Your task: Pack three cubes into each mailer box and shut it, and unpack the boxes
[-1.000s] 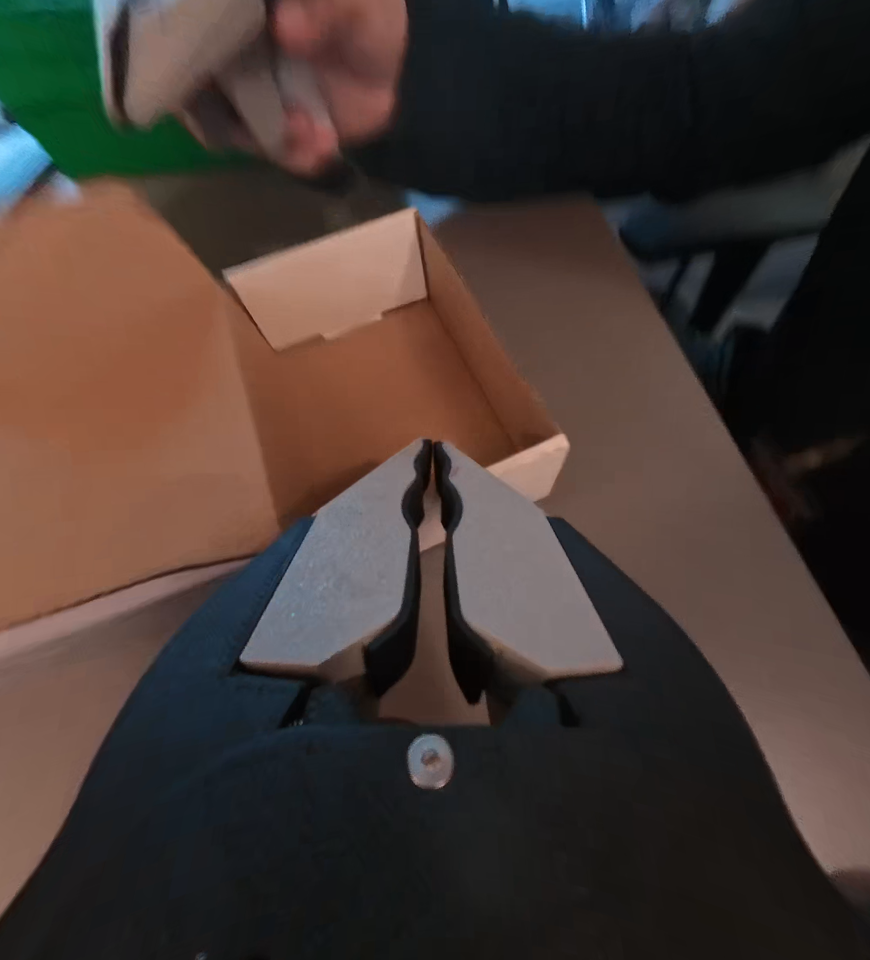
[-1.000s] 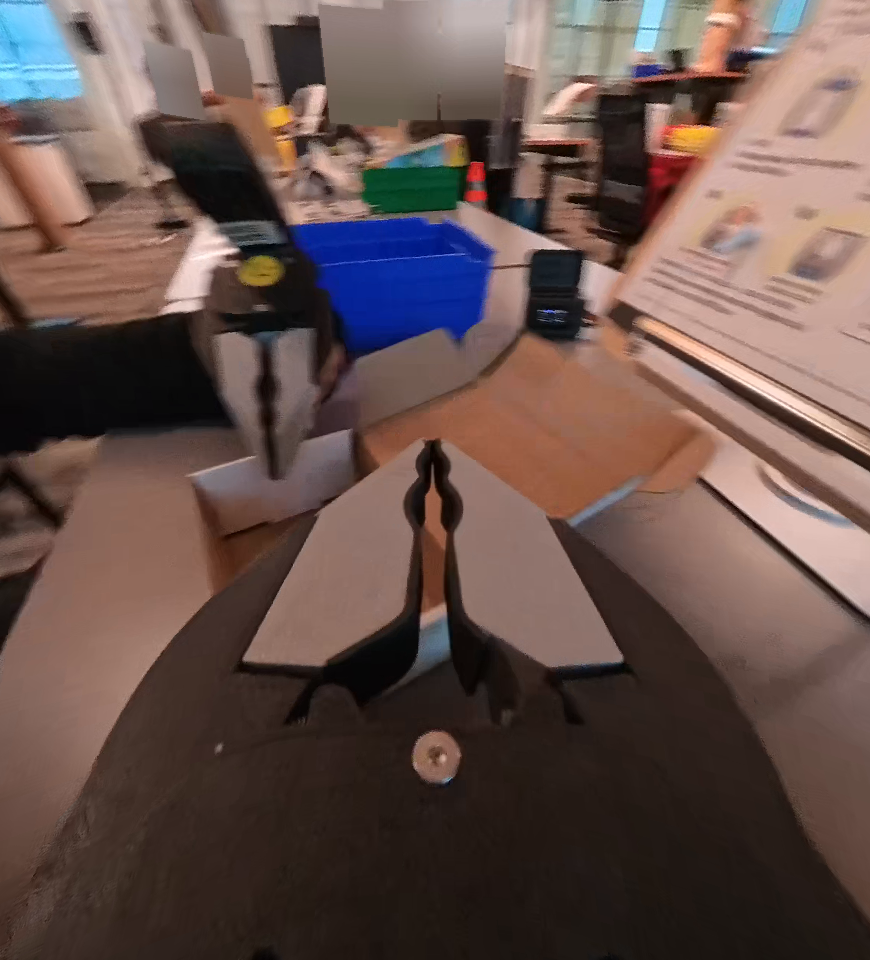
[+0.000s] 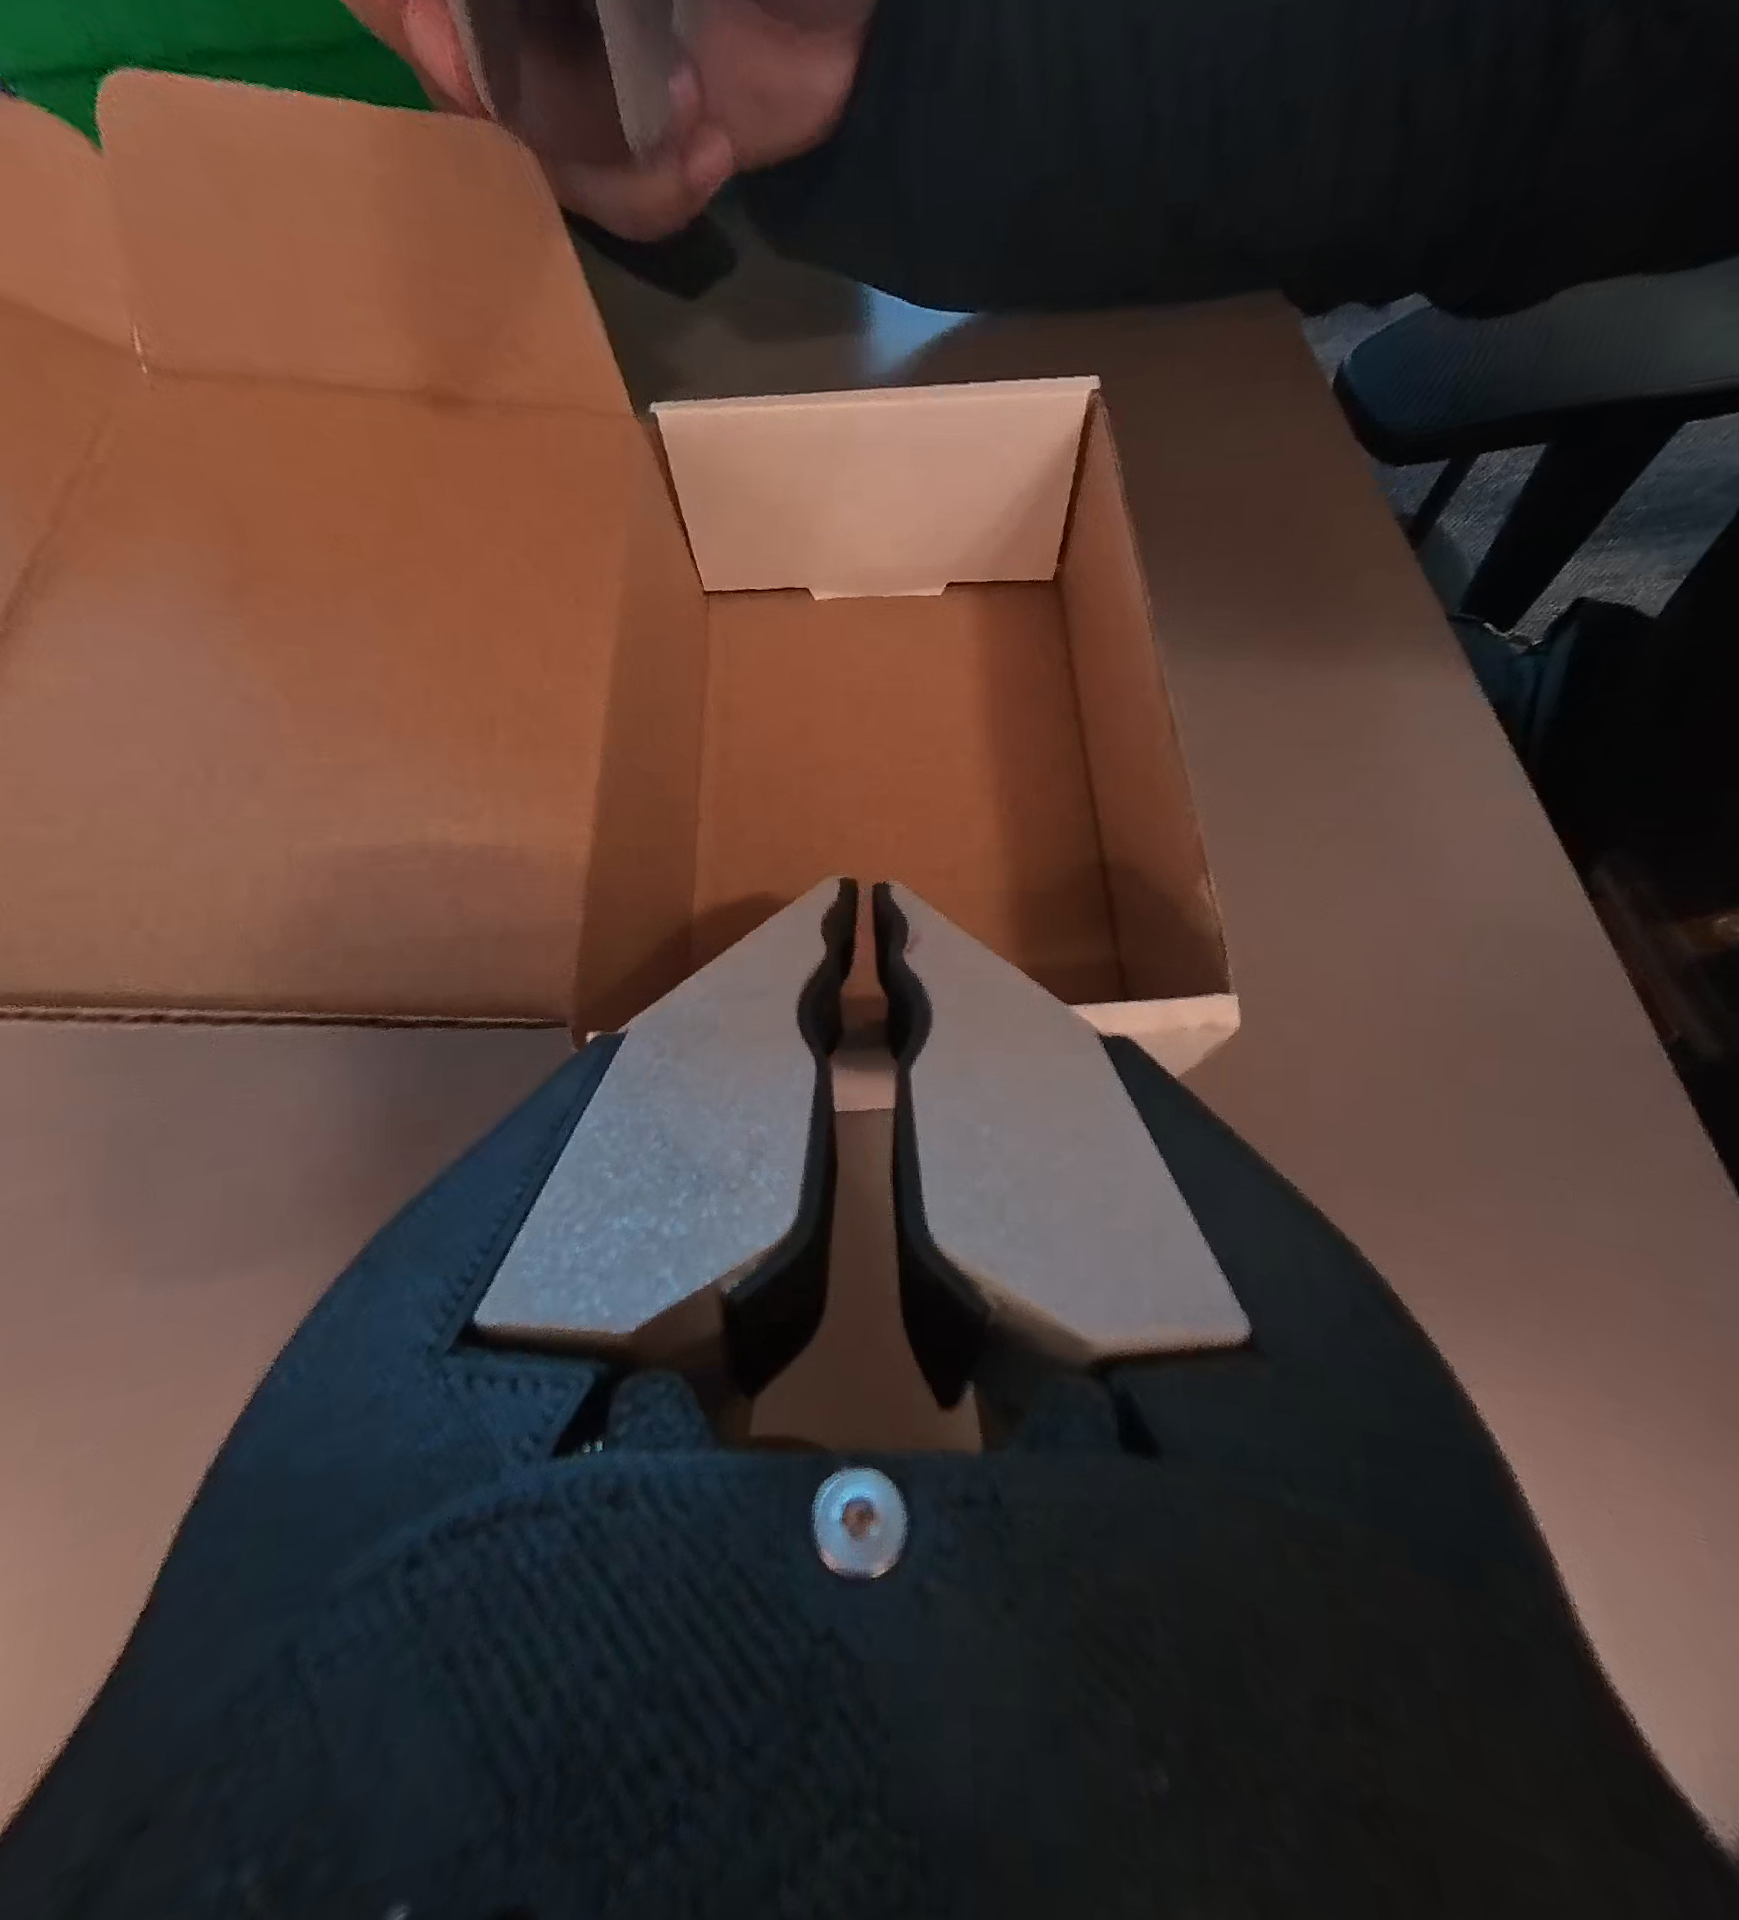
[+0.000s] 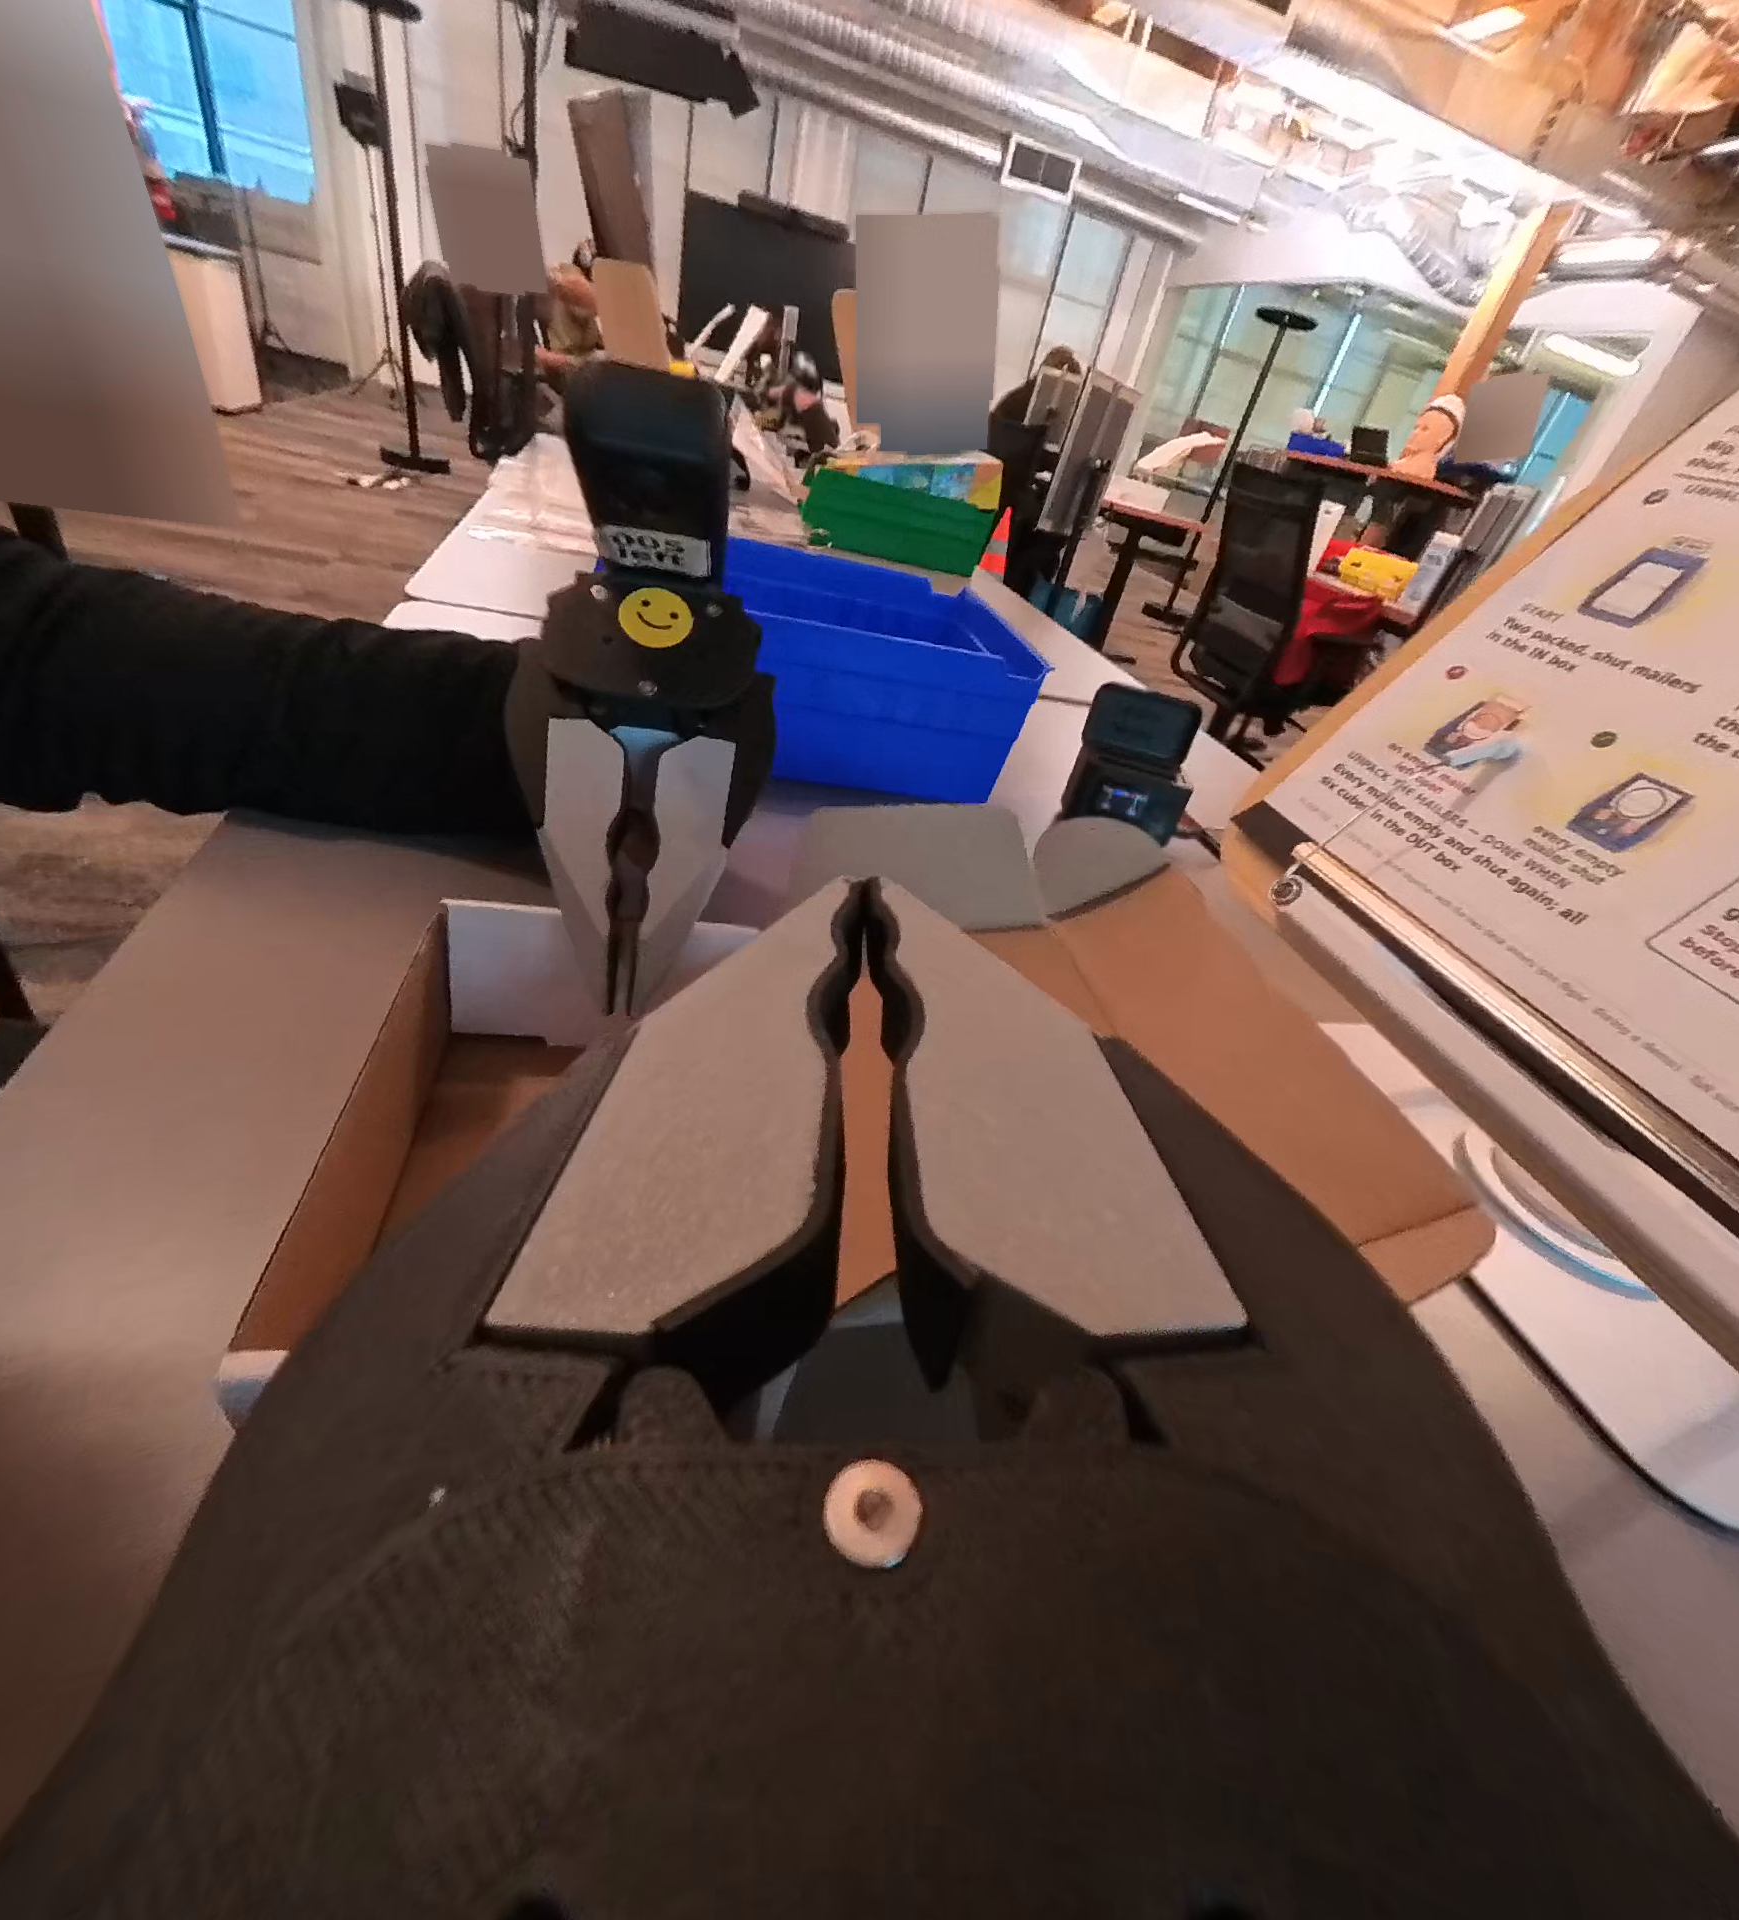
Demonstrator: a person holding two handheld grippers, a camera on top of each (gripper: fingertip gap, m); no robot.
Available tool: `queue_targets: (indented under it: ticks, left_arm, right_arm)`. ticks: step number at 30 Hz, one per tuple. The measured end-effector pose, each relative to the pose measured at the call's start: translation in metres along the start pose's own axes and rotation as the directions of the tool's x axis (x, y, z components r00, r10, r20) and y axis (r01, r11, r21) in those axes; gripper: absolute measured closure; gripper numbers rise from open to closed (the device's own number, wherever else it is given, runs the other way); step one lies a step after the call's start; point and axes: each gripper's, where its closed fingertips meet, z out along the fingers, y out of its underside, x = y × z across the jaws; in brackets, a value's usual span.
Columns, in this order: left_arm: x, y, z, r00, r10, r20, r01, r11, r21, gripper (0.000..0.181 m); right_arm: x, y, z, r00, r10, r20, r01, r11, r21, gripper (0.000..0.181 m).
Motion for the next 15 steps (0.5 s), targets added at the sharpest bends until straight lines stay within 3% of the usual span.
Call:
queue_targets:
  ticks: [15]
  left_arm:
    - [-0.002, -0.015, -0.014, 1.000, -0.006, 0.006, 0.005, 0.996, 0.091, 0.171]
  right_arm:
    - [0.011, -0.031, -0.021, 0.999, 0.047, -0.026, -0.042, 0.982, 0.182, 0.181]
